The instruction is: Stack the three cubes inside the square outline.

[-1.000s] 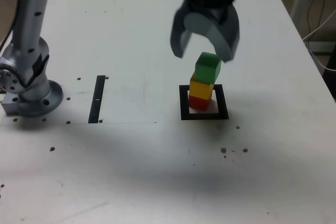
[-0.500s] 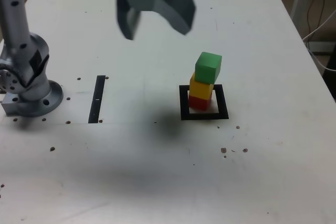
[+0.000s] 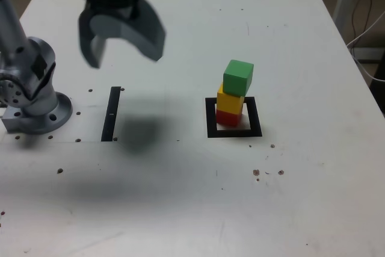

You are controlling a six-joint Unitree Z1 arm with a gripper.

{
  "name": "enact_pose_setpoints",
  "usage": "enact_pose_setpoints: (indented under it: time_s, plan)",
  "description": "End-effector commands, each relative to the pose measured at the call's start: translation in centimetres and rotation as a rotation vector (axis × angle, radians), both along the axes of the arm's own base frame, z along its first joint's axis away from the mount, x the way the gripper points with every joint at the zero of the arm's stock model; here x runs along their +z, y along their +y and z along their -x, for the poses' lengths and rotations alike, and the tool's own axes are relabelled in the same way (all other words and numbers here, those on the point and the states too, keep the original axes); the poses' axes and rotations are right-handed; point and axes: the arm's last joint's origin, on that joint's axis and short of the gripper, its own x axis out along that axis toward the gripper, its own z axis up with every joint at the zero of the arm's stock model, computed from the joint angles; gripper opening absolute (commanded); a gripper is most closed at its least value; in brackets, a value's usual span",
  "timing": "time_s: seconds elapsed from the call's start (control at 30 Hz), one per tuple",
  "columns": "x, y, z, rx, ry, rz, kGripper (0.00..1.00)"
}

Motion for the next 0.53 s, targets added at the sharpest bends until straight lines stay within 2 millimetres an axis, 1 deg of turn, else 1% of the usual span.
enact_pose_setpoints:
  time_s: [0.0, 0.2, 0.33, 0.5]
  plan:
    - [-0.9, 0.0, 0.6, 0.019, -0.008, 0.016, 1.0]
    - [-3.4, -0.1, 1.6, 0.047, 0.001, 0.093, 1.0]
    - [-4.1, -0.3, 1.7, 0.047, 0.009, 0.133, 1.0]
    - [-5.0, -0.3, 2.1, 0.046, 0.017, 0.141, 1.0]
